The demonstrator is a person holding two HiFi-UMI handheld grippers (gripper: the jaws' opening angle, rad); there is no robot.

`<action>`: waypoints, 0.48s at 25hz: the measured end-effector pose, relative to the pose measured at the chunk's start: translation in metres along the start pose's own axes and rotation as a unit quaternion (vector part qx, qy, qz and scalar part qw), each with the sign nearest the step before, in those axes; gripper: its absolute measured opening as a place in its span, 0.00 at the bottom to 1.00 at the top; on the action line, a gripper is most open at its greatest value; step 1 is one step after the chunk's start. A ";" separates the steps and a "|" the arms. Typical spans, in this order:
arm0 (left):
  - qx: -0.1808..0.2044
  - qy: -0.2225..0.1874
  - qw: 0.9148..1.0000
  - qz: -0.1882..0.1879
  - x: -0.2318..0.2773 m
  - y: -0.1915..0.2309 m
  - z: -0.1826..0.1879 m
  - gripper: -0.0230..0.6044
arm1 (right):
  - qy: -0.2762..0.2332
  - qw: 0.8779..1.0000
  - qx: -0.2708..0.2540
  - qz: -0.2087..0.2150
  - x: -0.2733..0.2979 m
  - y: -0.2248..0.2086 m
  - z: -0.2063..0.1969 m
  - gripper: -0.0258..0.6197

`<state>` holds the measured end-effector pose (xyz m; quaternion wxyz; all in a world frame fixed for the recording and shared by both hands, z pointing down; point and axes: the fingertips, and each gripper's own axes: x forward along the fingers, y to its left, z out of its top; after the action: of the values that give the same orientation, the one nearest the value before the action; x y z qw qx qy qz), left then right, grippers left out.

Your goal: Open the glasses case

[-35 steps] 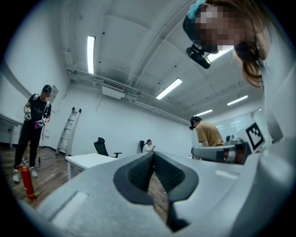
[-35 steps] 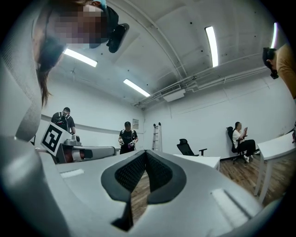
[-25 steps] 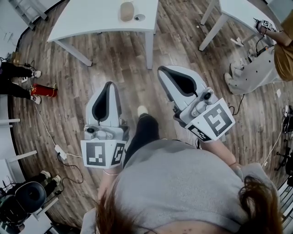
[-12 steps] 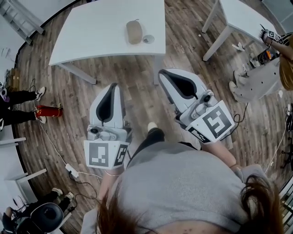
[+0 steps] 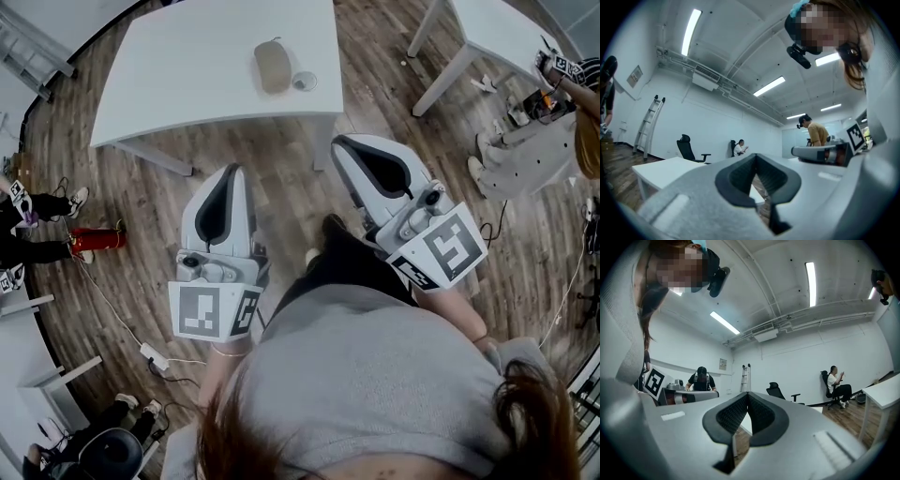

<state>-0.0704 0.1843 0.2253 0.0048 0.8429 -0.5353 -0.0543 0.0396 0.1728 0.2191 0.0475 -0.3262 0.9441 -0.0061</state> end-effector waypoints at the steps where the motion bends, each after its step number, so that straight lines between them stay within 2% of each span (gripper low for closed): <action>1: -0.002 0.001 1.000 -0.001 0.001 0.001 -0.001 0.04 | 0.000 1.000 0.000 0.000 0.002 0.000 -0.001 0.04; 12: 0.011 -0.003 1.000 0.010 0.021 0.024 -0.003 0.04 | -0.005 1.000 0.002 0.020 0.036 -0.012 -0.012 0.04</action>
<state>-0.0832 0.1544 0.2276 -0.0053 0.8374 -0.5441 -0.0510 0.0172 0.1408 0.2281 0.0531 -0.3073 0.9501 -0.0054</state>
